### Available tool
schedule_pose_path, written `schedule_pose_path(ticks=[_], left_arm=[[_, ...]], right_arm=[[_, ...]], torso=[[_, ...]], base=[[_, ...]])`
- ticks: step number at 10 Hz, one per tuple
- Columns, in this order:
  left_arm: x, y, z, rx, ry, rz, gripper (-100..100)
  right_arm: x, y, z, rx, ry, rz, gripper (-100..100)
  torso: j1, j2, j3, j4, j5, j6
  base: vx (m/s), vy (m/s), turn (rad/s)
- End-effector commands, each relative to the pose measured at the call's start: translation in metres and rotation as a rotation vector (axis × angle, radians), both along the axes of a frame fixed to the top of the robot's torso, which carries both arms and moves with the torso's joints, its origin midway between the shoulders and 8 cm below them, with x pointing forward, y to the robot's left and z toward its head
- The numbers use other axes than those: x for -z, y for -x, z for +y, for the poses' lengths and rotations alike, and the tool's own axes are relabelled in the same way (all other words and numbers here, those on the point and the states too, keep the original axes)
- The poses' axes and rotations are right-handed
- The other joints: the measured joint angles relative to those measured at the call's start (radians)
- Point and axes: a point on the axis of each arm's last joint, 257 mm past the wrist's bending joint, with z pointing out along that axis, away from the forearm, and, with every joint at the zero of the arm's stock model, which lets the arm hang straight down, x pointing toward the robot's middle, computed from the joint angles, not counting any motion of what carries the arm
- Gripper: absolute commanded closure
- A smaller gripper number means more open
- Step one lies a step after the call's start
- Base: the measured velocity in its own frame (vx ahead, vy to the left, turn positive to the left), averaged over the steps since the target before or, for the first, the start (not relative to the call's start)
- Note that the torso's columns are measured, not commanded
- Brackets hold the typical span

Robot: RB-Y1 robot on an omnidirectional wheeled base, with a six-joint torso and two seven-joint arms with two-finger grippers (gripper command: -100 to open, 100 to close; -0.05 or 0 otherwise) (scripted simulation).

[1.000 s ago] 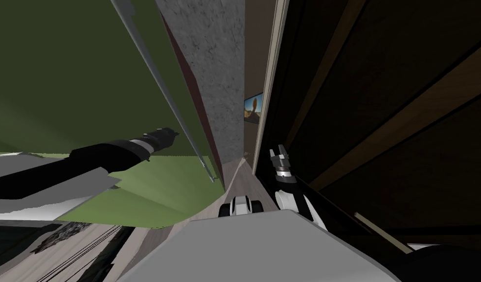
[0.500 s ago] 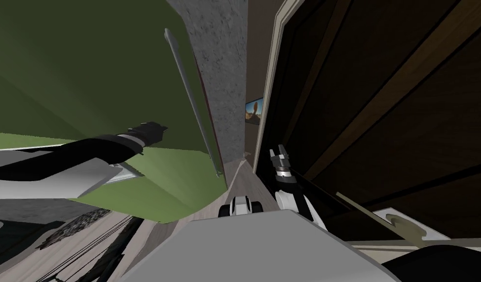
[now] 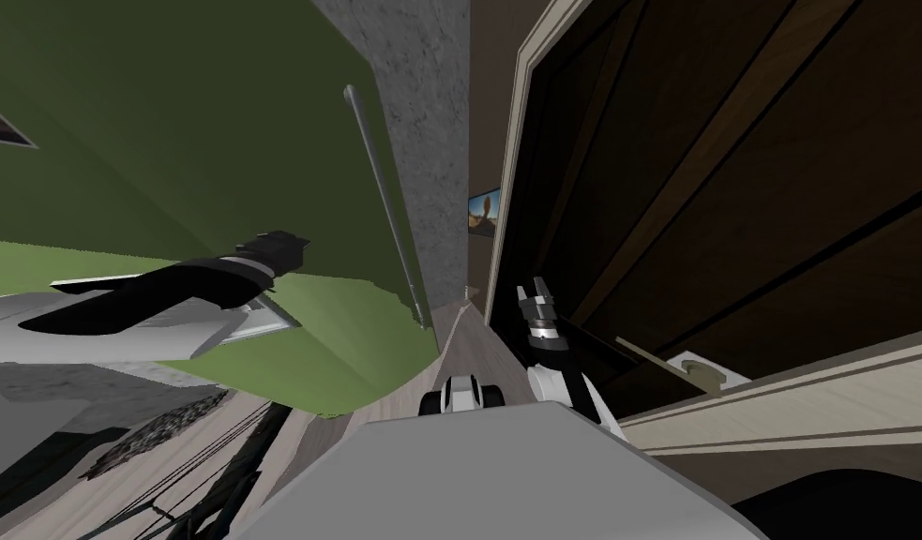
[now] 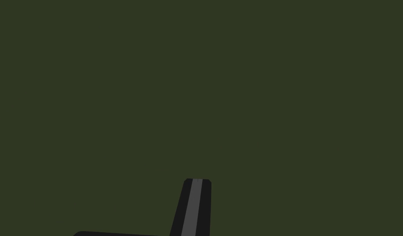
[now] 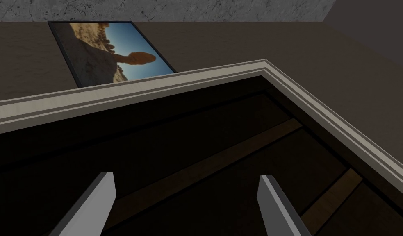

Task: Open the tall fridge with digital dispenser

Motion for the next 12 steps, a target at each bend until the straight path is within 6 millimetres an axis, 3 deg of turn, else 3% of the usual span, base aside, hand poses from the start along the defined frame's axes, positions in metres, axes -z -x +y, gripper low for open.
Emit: schedule_pose_path(ticks=[1, 4, 5, 6, 9, 12], left_arm=[[-0.023, -0.003, 0.022, -0.028, 0.035, -0.052, 100], [-0.021, -0.006, 0.051, -0.076, 0.071, -0.054, 100], [-0.021, -0.006, 0.051, -0.076, 0.071, -0.054, 100], [-0.011, -0.01, 0.018, -0.007, 0.057, -0.014, 100], [-0.008, -0.01, -0.027, 0.079, 0.025, 0.025, 100], [-0.007, -0.007, -0.064, 0.149, -0.004, 0.041, 100]], right_arm=[[0.0, 0.0, 0.0, 0.0, 0.0, 0.0, 0], [0.0, 0.0, 0.0, 0.0, 0.0, 0.0, 0], [0.0, 0.0, 0.0, 0.0, 0.0, 0.0, 0], [0.0, 0.0, 0.0, 0.0, 0.0, 0.0, 0], [0.0, 0.0, 0.0, 0.0, 0.0, 0.0, 0], [0.0, 0.0, 0.0, 0.0, 0.0, 0.0, 0]], torso=[[-0.002, -0.003, -0.005, 0.002, -0.004, -0.002], [0.01, -0.005, -0.009, 0.005, -0.005, 0.001], [0.015, -0.006, -0.01, 0.004, -0.003, 0.0], [0.018, -0.007, -0.011, 0.004, -0.002, -0.001], [0.0, 0.009, 0.006, 0.003, -0.001, 0.0], [-0.003, 0.007, 0.004, 0.002, -0.002, 0.0]], base=[[0.003, -0.035, 0.01], [-0.001, -0.031, 0.005], [-0.004, -0.008, -0.012], [-0.078, 0.015, -0.027], [-0.116, 0.066, -0.045], [-0.077, 0.047, -0.032]])
